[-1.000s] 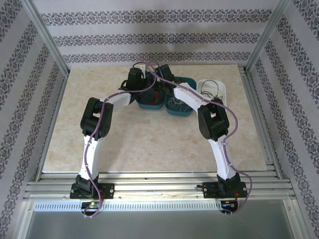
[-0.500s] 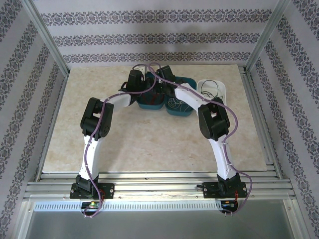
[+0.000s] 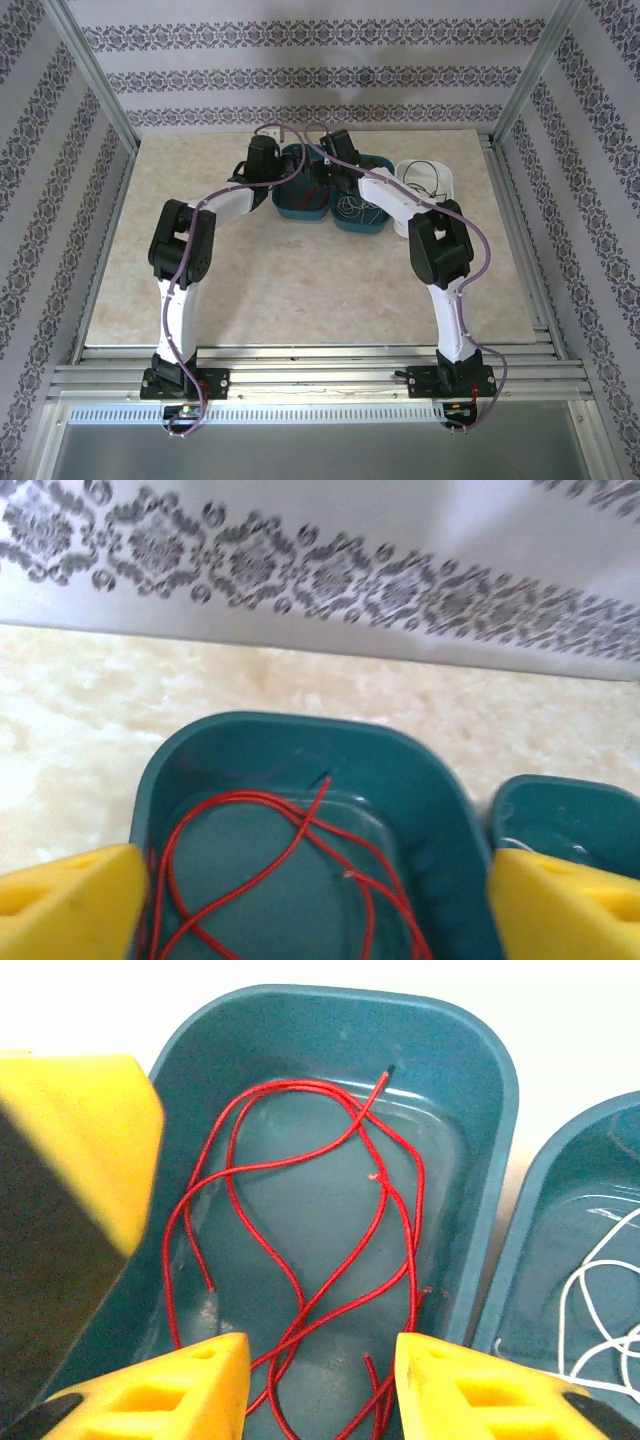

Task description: Untangle the cables

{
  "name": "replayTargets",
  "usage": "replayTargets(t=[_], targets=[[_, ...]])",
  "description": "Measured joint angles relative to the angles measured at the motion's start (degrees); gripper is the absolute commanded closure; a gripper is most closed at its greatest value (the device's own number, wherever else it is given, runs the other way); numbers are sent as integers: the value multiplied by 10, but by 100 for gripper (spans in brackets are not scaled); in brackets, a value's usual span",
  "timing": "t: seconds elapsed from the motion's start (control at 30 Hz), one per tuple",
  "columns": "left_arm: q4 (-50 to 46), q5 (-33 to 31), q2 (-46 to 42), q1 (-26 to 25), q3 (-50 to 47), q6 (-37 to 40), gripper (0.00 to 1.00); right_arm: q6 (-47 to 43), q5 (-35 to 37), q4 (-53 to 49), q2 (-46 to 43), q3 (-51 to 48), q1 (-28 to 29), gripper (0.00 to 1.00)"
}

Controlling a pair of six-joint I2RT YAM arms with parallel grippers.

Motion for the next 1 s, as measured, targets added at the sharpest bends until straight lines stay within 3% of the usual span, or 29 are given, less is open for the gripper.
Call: replayTargets(t=[0.2,0.3,0.4,0.43,0.67,1.0], targets=[[11,0,-84,-6,-45,1,1,1,12,11,-57,-68,0,42],[24,-5,-129,-6,-85,2,0,0,26,14,-94,-112,0,29],[31,-18,-173,-6,-136,7,0,0,46,19,-140,-159,0,6],[33,-25,-189,-6,-155,11,0,0,54,21,-158,-176,0,2],[40,-90,-322,-6,-298,46,1,-7,115,32,-287,-293,0,2],[21,-184,-512,-6,-429,101,1,-2,189,39,-452,-444,-25,2]])
